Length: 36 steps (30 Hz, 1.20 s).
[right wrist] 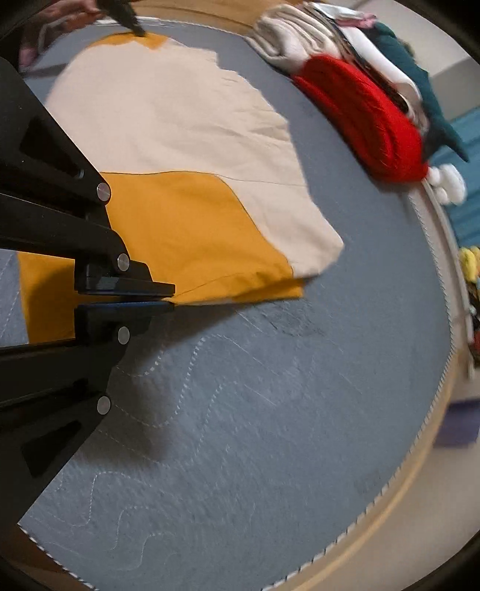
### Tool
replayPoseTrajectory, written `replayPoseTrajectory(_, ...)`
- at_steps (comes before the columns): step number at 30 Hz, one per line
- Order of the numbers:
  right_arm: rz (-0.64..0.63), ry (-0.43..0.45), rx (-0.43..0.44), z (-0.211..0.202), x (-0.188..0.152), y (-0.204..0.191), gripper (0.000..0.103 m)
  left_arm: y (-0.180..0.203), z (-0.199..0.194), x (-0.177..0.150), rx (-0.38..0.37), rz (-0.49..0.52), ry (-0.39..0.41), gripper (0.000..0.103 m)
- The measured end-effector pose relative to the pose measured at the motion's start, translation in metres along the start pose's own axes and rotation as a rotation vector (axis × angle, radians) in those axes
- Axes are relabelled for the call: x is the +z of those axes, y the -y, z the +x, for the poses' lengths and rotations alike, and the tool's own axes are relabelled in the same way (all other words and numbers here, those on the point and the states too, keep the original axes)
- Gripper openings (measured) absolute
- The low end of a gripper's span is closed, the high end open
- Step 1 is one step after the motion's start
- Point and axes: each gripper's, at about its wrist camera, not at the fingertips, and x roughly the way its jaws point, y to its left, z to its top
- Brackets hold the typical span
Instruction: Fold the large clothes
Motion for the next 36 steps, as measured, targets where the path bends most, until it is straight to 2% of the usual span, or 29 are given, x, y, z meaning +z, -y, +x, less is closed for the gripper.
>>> replayPoseTrajectory(4,-0.007,-0.096,-0.061,0.022,-0.009,-0.004,0.002,-0.009,0.019,-0.013,0.064,-0.023,-0.126,0.004)
replayPoseTrajectory(6,-0.002,-0.146,-0.066,0.032,-0.014,0.002,0.003,-0.002,0.012,-0.015,0.076,0.012,-0.135,0.006)
replayPoseTrajectory(7,-0.017,-0.166,-0.078,0.034,-0.016,0.002,0.005,0.003,0.006,-0.017,0.072,0.030,-0.126,0.010)
replayPoseTrajectory(8,-0.025,-0.166,-0.087,0.030,-0.016,0.003,0.007,0.005,-0.003,-0.018,0.066,0.046,-0.110,0.017)
replayPoseTrajectory(9,-0.029,-0.156,-0.090,0.025,-0.016,0.004,0.015,0.007,-0.016,-0.021,0.061,0.068,-0.087,0.021)
replayPoseTrajectory(11,-0.034,-0.141,-0.088,0.015,-0.019,0.005,0.020,0.010,-0.033,-0.029,0.033,0.112,-0.071,0.024)
replayPoseTrajectory(12,-0.045,-0.143,-0.075,0.011,-0.021,0.007,0.022,0.013,-0.038,-0.035,-0.014,0.145,-0.092,0.024)
replayPoseTrajectory(13,-0.056,-0.151,-0.060,0.008,-0.023,0.008,0.023,0.018,-0.038,-0.043,-0.061,0.184,-0.133,0.024)
replayPoseTrajectory(15,-0.084,-0.204,-0.038,0.006,-0.036,0.011,0.026,0.025,-0.031,-0.060,-0.096,0.274,-0.221,0.024)
replayPoseTrajectory(16,-0.093,-0.227,-0.032,0.006,-0.041,0.014,0.026,0.029,-0.023,-0.068,-0.078,0.324,-0.262,0.024)
replayPoseTrajectory(18,-0.118,-0.303,-0.035,0.009,-0.054,0.018,0.026,0.032,0.004,-0.088,0.051,0.423,-0.358,0.024)
replayPoseTrajectory(19,-0.129,-0.317,-0.043,0.010,-0.058,0.019,0.026,0.028,0.018,-0.096,0.110,0.436,-0.407,0.024)
replayPoseTrajectory(21,-0.159,-0.328,-0.054,0.008,-0.065,0.021,0.026,0.021,0.026,-0.101,0.147,0.425,-0.443,0.024)
replayPoseTrajectory(22,-0.163,-0.333,-0.050,0.008,-0.068,0.021,0.019,0.020,0.023,-0.098,0.141,0.410,-0.434,0.024)
replayPoseTrajectory(24,-0.188,-0.351,-0.068,0.010,-0.076,0.020,0.000,0.018,0.011,-0.091,0.124,0.376,-0.397,0.024)
replayPoseTrajectory(26,-0.213,-0.330,-0.117,0.008,-0.080,0.019,0.000,0.008,0.004,-0.086,0.104,0.340,-0.382,0.024)
replayPoseTrajectory(29,-0.180,-0.311,-0.150,0.003,-0.079,0.028,0.000,-0.010,0.016,-0.093,0.217,0.331,-0.451,0.024)
replayPoseTrajectory(32,-0.148,-0.287,-0.132,-0.007,-0.075,0.037,0.000,-0.009,0.002,-0.087,0.222,0.323,-0.409,0.024)
replayPoseTrajectory(35,-0.100,-0.181,-0.040,-0.033,-0.067,0.038,0.008,0.002,-0.023,-0.076,0.168,0.307,-0.313,0.024)
replayPoseTrajectory(36,-0.096,-0.172,-0.013,-0.037,-0.063,0.039,0.021,0.006,-0.031,-0.073,0.151,0.297,-0.289,0.024)
